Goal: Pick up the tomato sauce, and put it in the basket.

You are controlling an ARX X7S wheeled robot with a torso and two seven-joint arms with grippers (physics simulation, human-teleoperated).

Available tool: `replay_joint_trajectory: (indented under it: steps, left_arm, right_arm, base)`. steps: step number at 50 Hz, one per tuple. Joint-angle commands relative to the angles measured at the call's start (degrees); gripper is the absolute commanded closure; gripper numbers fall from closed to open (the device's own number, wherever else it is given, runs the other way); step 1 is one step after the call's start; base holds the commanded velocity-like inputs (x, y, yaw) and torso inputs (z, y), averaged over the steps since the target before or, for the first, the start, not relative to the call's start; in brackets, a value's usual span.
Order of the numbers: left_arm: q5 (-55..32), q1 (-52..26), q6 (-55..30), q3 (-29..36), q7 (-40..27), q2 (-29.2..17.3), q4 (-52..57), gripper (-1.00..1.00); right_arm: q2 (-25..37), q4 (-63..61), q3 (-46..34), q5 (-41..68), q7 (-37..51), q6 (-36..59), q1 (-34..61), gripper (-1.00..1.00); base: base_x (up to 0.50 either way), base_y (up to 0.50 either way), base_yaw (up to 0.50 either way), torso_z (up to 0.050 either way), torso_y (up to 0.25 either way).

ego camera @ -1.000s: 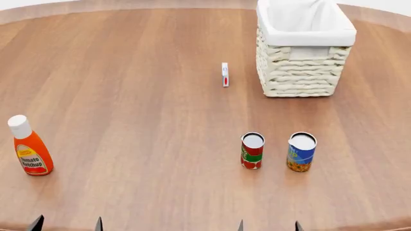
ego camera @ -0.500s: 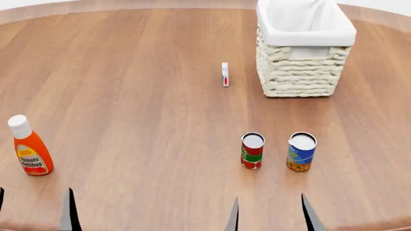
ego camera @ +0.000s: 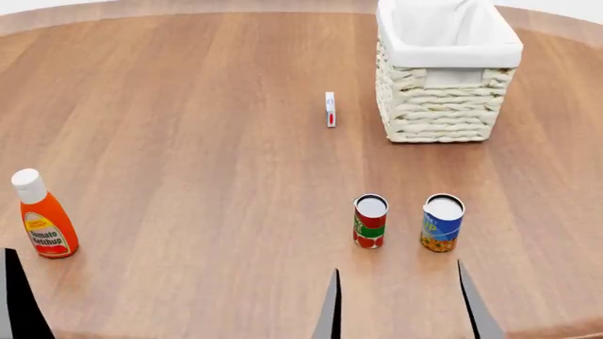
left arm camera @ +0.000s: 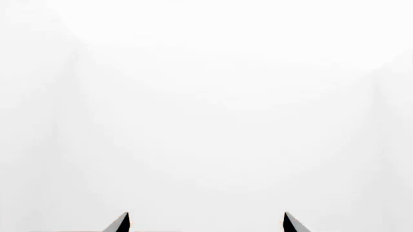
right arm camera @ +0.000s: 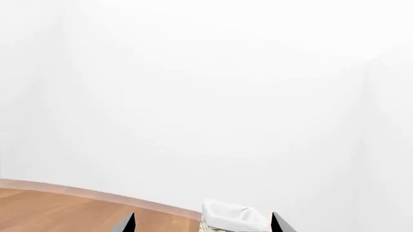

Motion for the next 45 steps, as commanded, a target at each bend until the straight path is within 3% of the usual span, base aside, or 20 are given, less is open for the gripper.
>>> replay_joint_trajectory:
  steps: [1, 24, 45]
  left_arm:
    - [-0.78, 1.01, 2.86, -0.29, -1.01, -0.62, 2.46, -1.00]
    - [-1.75, 0.79, 3.12, -0.09, -3.08, -1.65, 1.54, -1.00]
    - [-2.42, 1.07, 3.03, 0.29, -4.56, -2.67, 2.10, -1.00]
  right_arm:
    - [1.03, -3.32, -1.11, -3.48, 2.00, -2.42, -1.23, -1.00]
    - [1.58, -3.38, -0.94, -0.26, 2.56, -0.90, -0.75, -1.00]
    - [2.47, -2.90, -1.44, 0.89, 3.33, -1.31, -0.74, -1.00]
  base:
    - [0.00, 0.00, 0.00, 0.000, 0.000]
    - [0.01, 0.00, 0.00, 0.000, 0.000]
    - [0.18, 0.00, 0.00, 0.000, 0.000]
